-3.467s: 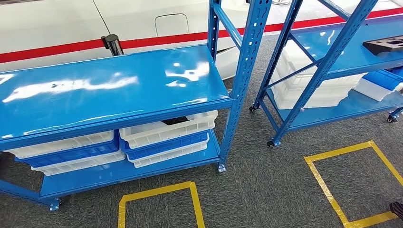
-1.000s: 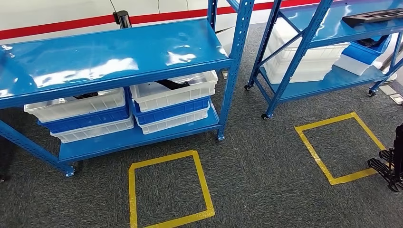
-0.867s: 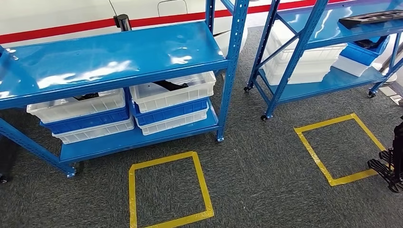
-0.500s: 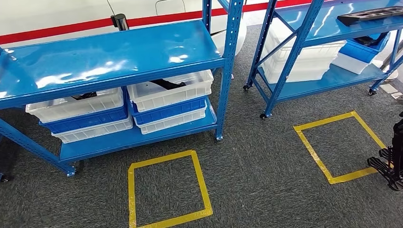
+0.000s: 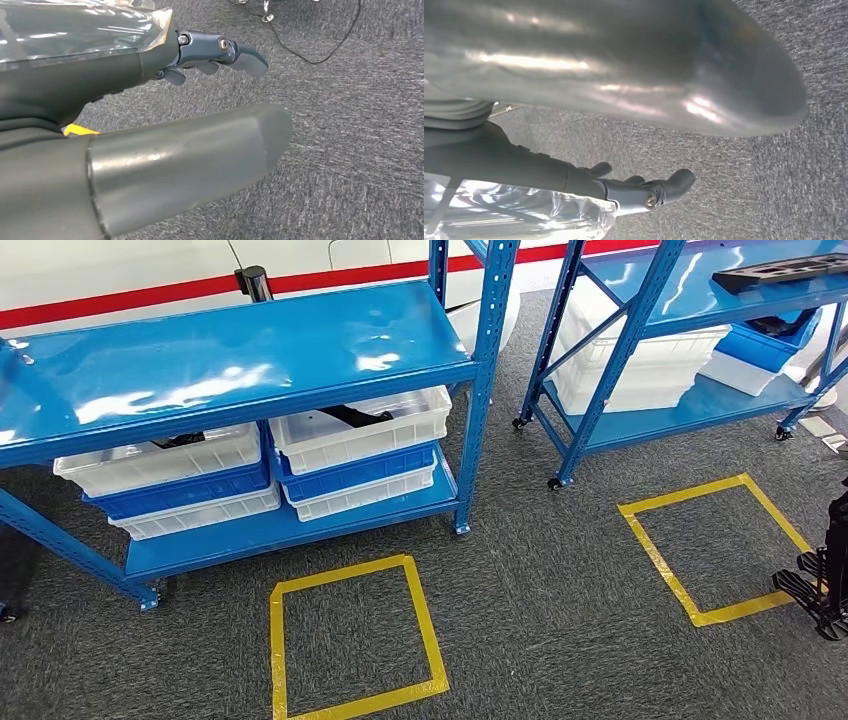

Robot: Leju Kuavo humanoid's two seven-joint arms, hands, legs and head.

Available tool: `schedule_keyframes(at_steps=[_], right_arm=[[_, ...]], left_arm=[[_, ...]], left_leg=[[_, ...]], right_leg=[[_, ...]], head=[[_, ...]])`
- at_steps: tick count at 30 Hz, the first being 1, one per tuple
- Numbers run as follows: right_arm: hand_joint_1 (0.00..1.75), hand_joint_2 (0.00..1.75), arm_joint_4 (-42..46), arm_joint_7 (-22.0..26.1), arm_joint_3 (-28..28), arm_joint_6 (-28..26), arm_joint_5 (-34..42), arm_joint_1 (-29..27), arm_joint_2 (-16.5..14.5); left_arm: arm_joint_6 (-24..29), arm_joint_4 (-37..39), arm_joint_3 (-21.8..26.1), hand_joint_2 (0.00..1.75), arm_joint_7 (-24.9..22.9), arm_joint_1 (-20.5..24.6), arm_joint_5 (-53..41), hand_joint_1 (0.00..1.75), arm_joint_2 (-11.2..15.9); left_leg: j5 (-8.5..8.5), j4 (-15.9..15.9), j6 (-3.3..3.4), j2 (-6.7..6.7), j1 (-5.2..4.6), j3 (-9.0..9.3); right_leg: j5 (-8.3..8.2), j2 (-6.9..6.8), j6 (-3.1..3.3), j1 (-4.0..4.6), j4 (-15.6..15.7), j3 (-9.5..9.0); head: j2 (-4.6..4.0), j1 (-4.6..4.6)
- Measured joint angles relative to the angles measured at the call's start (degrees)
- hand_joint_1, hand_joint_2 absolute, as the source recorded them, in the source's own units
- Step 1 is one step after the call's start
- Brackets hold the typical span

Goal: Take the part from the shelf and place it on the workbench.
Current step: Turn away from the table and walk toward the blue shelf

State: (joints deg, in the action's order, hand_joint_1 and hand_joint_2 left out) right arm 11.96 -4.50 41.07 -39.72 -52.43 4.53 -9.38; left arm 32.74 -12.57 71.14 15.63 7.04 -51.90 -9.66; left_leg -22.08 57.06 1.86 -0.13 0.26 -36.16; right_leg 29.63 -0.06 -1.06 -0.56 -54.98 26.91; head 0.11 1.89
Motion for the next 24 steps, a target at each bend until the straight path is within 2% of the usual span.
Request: schedule_keyframes(at_steps=[2,4,5,7,8,9,10,12,13,14,15,17,18,19,20,22,23,24], right_arm=[[0.0,0.0,0.01,0.01,-0.01,0.08,-0.34,0.06,-0.02],[0.0,0.0,0.02,0.05,-0.01,0.13,-0.66,0.07,0.02],[0.0,0.0,0.02,0.09,-0.01,0.17,-0.78,0.06,0.03],[0.0,0.0,0.01,0.15,-0.01,0.26,-0.96,0.03,0.04],[0.0,0.0,0.01,0.16,-0.01,0.28,-1.04,0.0,0.07],[0.0,0.0,0.01,0.18,-0.01,0.3,-1.1,-0.04,0.1],[0.0,0.0,0.01,0.17,-0.01,0.31,-1.18,-0.08,0.14],[0.0,0.0,0.01,0.17,-0.02,0.36,-1.43,-0.09,0.22],[0.0,0.0,0.01,0.18,-0.02,0.43,-1.54,-0.05,0.17],[0.0,0.0,0.0,0.19,-0.02,0.49,-1.62,-0.01,0.14],[0.0,0.0,-0.01,0.19,-0.02,0.55,-1.65,0.01,0.1],[0.0,0.0,-0.01,0.2,-0.02,0.6,-1.67,0.01,0.11],[0.0,0.0,-0.01,0.2,-0.02,0.6,-1.67,0.01,0.11],[0.0,0.0,-0.01,0.2,-0.02,0.6,-1.68,0.02,0.09],[0.0,0.0,-0.01,0.22,-0.02,0.6,-1.69,0.03,0.08],[0.0,0.0,-0.01,0.25,-0.02,0.61,-1.69,-0.02,0.07],[0.0,0.0,-0.01,0.26,-0.02,0.64,-1.69,-0.07,0.07],[0.0,0.0,-0.01,0.26,-0.02,0.67,-1.69,-0.14,0.08]], left_arm=[[0.01,0.0,0.0,0.0,0.04,0.0,0.2,0.0,-0.05],[0.01,-0.01,0.01,0.0,0.13,0.03,0.36,0.0,-0.19],[0.01,-0.01,0.02,0.0,0.15,0.05,0.46,0.0,-0.25],[0.01,-0.02,0.06,0.0,0.16,0.08,0.74,0.0,-0.32],[0.02,-0.02,0.12,0.0,0.16,0.07,0.87,0.0,-0.37],[0.04,-0.02,0.2,0.0,0.15,0.06,0.96,0.0,-0.42],[0.08,-0.02,0.31,0.0,0.15,0.05,0.99,0.0,-0.45],[0.13,-0.02,0.5,0.0,0.15,0.04,1.02,0.0,-0.5],[0.14,-0.03,0.6,0.0,0.14,0.04,1.02,0.0,-0.48],[0.15,-0.05,0.69,0.0,0.14,0.04,1.03,0.0,-0.45],[0.15,-0.07,0.78,0.0,0.13,0.04,1.03,0.0,-0.42],[0.16,-0.08,0.94,0.0,0.13,-0.02,1.04,0.0,-0.42],[0.16,-0.08,1.02,0.0,0.13,-0.07,1.04,0.0,-0.4],[0.16,-0.07,1.11,0.0,0.13,-0.11,1.04,0.0,-0.39],[0.16,-0.07,1.21,0.0,0.13,-0.14,1.04,0.0,-0.39],[0.16,-0.07,1.32,0.0,0.13,-0.14,1.03,0.0,-0.39],[0.16,-0.07,1.34,0.0,0.13,-0.16,1.02,0.0,-0.38],[0.16,-0.07,1.34,0.0,0.13,-0.18,1.02,0.0,-0.36]], left_leg=[[0.21,-0.52,0.33,0.0,0.13,0.19],[0.82,-1.75,0.75,0.08,0.45,0.71],[1.13,-2.28,0.9,0.14,0.67,0.87],[1.39,-2.44,0.93,0.17,0.66,0.61],[1.49,-2.43,0.78,0.13,0.71,0.4],[1.62,-2.39,0.57,0.06,0.8,0.21],[1.78,-2.34,0.3,-0.03,0.97,0.04],[2.04,-1.88,-0.48,-0.23,1.4,-0.38],[2.03,-1.5,-1.0,-0.32,1.47,-0.59],[2.0,-1.16,-1.51,-0.39,1.45,-0.74],[1.96,-0.96,-1.95,-0.42,1.39,-0.78],[2.15,-0.99,-2.6,-0.42,1.54,-0.72],[1.86,-0.71,-2.79,-0.36,1.74,-0.83],[0.72,0.53,-2.93,-0.25,1.91,-1.31],[-1.25,3.02,-3.01,-0.15,2.01,-2.29],[-6.51,11.3,-3.03,-0.03,1.97,-5.41],[-8.29,15.04,-2.97,-0.03,1.93,-6.7],[-9.05,17.11,-2.78,-0.03,1.88,-7.14]], right_leg=[[0.03,-0.02,-0.29,0.19,0.02,-0.1],[1.33,0.0,-0.43,0.32,-1.81,0.57],[2.87,0.01,-0.3,0.32,-4.41,1.7],[6.66,0.03,-0.07,-0.03,-11.97,5.48],[7.85,0.03,-0.28,-0.23,-15.07,6.95],[8.1,0.03,-0.78,-0.51,-16.29,7.48],[7.35,0.03,-1.51,-0.8,-15.11,6.79],[4.06,-0.03,-3.18,-1.55,-7.22,2.7],[2.52,-0.07,-3.53,-1.63,-3.63,1.09],[1.45,-0.11,-3.34,-1.63,-1.43,0.16],[0.95,-0.17,-2.77,-1.45,-0.95,0.08],[0.52,-0.19,-1.25,-1.24,-1.49,0.51],[0.33,-0.24,-0.71,-1.28,-1.61,0.62],[0.08,-0.29,-0.22,-1.31,-1.64,0.75],[-0.17,-0.37,0.18,-1.29,-1.63,0.93],[-0.49,-0.56,0.7,-0.85,-1.67,1.23],[-0.6,-0.64,0.85,-0.58,-1.7,1.36],[-0.68,-0.71,0.97,-0.31,-1.72,1.44]], head=[[0.0,0.01],[0.0,0.04],[0.0,0.08],[0.0,0.13],[0.0,0.13],[0.0,0.11],[0.0,0.11],[0.0,0.15],[0.0,0.26],[0.0,0.29],[0.0,0.32],[0.0,0.17],[0.0,0.13],[0.0,0.06],[0.0,0.02],[0.0,-0.06],[0.0,-0.07],[0.0,-0.08]])
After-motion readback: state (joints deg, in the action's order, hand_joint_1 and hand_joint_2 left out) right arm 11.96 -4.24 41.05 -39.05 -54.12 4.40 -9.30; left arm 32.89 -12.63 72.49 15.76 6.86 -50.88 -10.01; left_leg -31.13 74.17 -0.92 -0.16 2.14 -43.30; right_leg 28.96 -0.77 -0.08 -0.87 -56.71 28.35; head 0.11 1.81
